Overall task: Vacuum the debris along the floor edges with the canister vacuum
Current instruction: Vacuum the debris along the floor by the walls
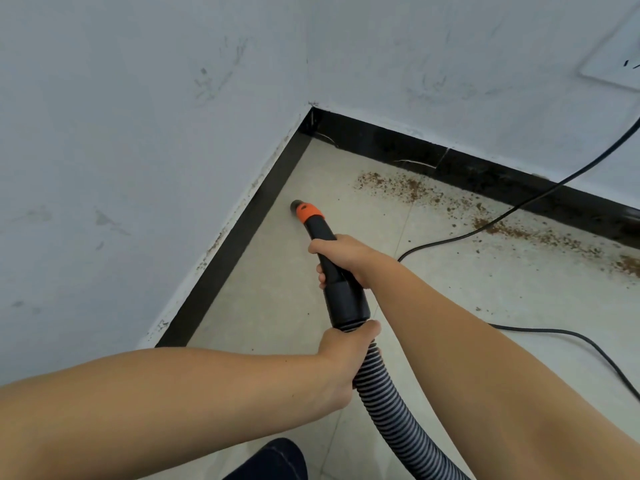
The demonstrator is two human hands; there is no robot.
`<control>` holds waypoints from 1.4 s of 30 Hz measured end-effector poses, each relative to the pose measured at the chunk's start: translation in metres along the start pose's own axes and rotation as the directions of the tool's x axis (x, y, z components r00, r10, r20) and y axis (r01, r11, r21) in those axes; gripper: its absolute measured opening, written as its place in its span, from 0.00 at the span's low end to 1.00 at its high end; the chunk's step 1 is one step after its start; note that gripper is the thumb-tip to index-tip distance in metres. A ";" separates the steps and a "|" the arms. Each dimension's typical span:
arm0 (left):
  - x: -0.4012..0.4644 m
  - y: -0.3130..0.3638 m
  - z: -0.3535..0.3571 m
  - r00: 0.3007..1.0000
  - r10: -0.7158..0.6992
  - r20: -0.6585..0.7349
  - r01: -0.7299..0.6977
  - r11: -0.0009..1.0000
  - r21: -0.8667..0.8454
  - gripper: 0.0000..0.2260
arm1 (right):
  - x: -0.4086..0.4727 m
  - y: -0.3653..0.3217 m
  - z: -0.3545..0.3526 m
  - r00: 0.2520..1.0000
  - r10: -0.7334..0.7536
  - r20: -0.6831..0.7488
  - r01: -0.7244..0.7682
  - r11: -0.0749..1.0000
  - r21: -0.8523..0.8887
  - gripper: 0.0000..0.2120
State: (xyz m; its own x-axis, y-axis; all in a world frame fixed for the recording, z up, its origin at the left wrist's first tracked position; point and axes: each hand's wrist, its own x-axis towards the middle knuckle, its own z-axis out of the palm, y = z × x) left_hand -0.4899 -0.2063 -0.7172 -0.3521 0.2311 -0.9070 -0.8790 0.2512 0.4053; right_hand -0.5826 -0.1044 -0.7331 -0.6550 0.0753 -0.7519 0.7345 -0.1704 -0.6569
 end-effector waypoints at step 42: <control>0.010 0.012 0.024 0.998 0.042 0.055 -0.047 0.995 0.088 0.07 | -0.007 0.000 -0.043 0.985 -0.027 -0.171 0.051 0.989 0.140 0.07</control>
State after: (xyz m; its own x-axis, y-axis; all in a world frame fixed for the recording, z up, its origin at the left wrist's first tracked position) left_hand -0.4960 -0.1785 -0.7192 -0.3702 0.2931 -0.8815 -0.8301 0.3216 0.4555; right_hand -0.5704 -0.0632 -0.7308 -0.6348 0.2465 -0.7323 0.6678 -0.3018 -0.6804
